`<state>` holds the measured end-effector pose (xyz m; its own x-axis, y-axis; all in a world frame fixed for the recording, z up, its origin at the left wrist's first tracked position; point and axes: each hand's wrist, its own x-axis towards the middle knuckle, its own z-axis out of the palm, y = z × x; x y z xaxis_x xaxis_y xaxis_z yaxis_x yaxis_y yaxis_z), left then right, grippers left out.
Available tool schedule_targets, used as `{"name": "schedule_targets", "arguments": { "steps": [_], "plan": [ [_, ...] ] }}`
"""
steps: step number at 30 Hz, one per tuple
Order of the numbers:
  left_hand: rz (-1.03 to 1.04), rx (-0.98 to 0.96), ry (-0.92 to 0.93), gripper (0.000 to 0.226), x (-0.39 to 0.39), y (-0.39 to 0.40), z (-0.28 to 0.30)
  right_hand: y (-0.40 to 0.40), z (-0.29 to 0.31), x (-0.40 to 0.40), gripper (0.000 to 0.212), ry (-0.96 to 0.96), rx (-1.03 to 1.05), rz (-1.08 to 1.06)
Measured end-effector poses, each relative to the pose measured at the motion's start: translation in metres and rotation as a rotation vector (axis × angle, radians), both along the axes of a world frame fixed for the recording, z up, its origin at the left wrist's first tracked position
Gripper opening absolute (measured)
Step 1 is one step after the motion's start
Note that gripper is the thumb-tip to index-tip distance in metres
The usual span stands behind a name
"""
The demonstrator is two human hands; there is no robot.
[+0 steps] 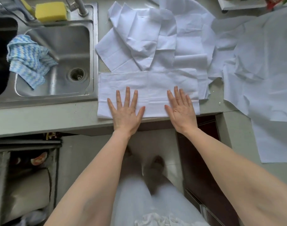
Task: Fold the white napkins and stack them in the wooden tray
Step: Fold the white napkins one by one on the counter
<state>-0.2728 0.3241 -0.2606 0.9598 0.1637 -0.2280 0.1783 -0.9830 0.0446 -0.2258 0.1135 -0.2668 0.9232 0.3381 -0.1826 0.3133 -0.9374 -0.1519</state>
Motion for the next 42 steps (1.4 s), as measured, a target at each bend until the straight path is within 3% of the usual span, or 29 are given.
{"name": "schedule_targets", "arguments": {
  "steps": [4,7,11,18,24,29,38,40,42],
  "plan": [
    [0.117,-0.074,0.088,0.074,0.001,-0.008,0.012,-0.042,0.005,0.004,0.057,0.038,-0.009,0.045],
    [0.314,-0.224,0.134,0.082,0.013,-0.027,0.031,-0.043,0.017,0.004,0.062,0.091,0.142,-0.003],
    [-0.059,-0.253,0.012,0.063,0.024,-0.056,0.046,-0.038,0.041,0.004,0.057,-0.025,0.598,-0.459],
    [-0.142,-0.367,0.156,0.085,0.002,-0.06,0.03,-0.044,0.063,0.037,0.043,0.383,0.823,-0.792],
    [-0.138,-0.417,0.186,0.091,0.0,-0.059,0.028,-0.046,0.065,0.047,0.01,0.454,0.937,-0.737],
    [-0.185,-0.408,0.158,0.09,-0.003,-0.057,0.025,-0.056,0.069,0.034,0.022,0.384,0.829,-0.657],
    [-0.494,-0.228,0.082,0.094,0.013,-0.078,0.014,-0.088,0.071,-0.019,0.023,0.304,0.882,-0.89],
    [-0.469,-0.296,0.064,0.092,0.012,-0.074,0.02,-0.078,0.086,-0.015,0.017,0.271,0.917,-0.892],
    [-0.37,-0.469,-0.071,0.091,-0.003,-0.077,0.028,-0.065,0.1,-0.008,0.013,0.258,0.957,-0.878]
  ]
}}
